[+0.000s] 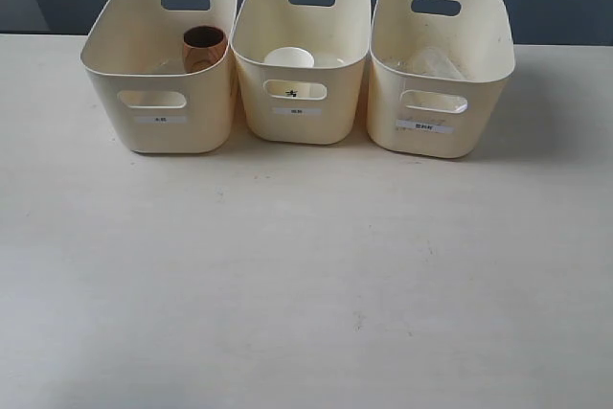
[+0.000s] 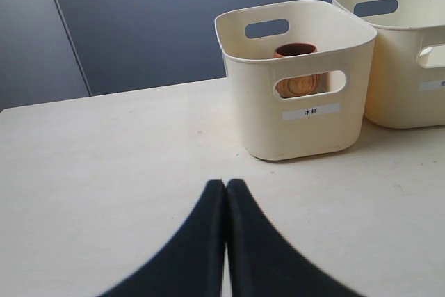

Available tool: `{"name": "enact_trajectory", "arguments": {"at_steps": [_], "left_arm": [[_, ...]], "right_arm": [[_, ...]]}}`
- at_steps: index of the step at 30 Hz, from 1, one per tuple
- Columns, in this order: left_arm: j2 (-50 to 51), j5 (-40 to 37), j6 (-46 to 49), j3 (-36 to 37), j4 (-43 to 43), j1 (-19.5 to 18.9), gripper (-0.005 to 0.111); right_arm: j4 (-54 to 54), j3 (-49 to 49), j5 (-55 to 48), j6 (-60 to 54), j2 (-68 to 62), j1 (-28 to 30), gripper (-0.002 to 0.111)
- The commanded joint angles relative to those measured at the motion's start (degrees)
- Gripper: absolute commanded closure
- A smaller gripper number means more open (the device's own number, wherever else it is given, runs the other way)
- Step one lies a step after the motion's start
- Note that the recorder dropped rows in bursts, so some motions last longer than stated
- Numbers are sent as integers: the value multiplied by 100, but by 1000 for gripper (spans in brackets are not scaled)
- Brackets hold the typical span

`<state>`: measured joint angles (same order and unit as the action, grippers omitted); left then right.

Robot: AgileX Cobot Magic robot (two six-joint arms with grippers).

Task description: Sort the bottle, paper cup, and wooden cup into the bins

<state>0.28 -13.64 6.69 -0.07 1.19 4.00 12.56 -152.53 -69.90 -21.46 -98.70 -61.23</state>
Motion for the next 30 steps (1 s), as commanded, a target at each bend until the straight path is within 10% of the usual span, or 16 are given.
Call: {"name": "enact_trajectory", "arguments": {"at_steps": [1,30], "left_arm": [[-28,0,-11,7,4,20,107],[-28,0,-11,7,4,20,107]], "right_arm": [[807,276,-6,436,682,-332,109],[2804,6432,-6,2827,4421,-410,109]]}}
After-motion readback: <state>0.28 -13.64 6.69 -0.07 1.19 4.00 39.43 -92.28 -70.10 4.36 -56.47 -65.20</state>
